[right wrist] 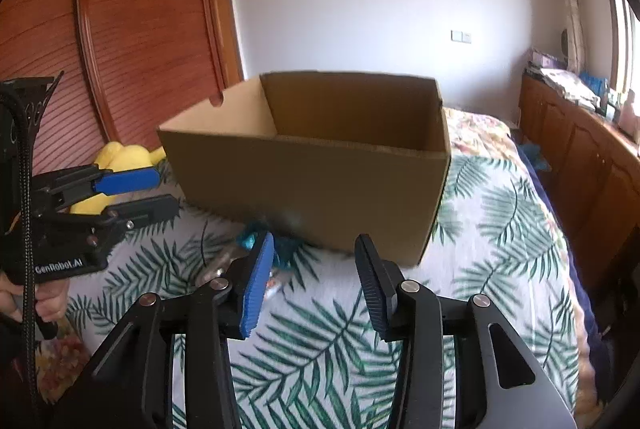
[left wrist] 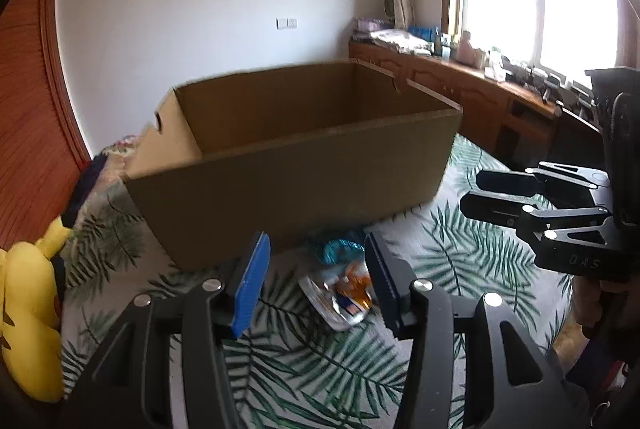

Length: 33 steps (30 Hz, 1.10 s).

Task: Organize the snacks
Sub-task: 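Withdraw both tools from the box toward the teal and silver packets on the bed, then close the left tool on the silver orange-printed packet while the right tool moves toward the teal packet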

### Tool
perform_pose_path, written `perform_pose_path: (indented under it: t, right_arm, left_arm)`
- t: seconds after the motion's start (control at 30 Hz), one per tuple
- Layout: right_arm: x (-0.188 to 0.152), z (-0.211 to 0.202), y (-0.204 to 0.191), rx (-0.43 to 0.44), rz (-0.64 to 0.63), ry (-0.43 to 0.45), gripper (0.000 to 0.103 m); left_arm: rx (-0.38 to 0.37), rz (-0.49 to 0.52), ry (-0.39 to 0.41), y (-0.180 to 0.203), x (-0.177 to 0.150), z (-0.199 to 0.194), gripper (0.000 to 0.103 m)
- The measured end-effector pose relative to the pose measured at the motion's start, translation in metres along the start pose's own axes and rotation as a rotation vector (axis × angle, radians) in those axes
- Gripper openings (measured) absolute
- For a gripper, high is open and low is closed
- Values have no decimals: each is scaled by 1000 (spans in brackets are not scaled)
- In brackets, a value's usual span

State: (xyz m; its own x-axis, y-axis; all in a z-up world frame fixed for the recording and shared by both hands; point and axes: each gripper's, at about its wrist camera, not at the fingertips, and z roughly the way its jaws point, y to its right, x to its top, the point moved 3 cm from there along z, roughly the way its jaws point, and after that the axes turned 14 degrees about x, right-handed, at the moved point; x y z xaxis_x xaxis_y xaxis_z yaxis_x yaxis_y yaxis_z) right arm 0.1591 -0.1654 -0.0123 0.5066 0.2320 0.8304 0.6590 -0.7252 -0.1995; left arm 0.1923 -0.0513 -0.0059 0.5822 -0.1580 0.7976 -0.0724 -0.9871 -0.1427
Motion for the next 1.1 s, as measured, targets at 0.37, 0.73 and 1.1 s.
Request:
perform_pose_path:
  t: [0.37, 0.73, 1.1]
  right_arm:
    - [-36, 7, 12, -32, 51, -42, 59]
    - [-48, 21, 7, -33, 45, -60, 66]
    - [-49, 20, 14, -30, 82, -47, 67]
  left_arm:
    - [-29, -12, -127, 31, -18, 38, 50]
    - [13, -12, -203, 45, -22, 66, 54]
    - [8, -20, -233, 54, -25, 79, 77]
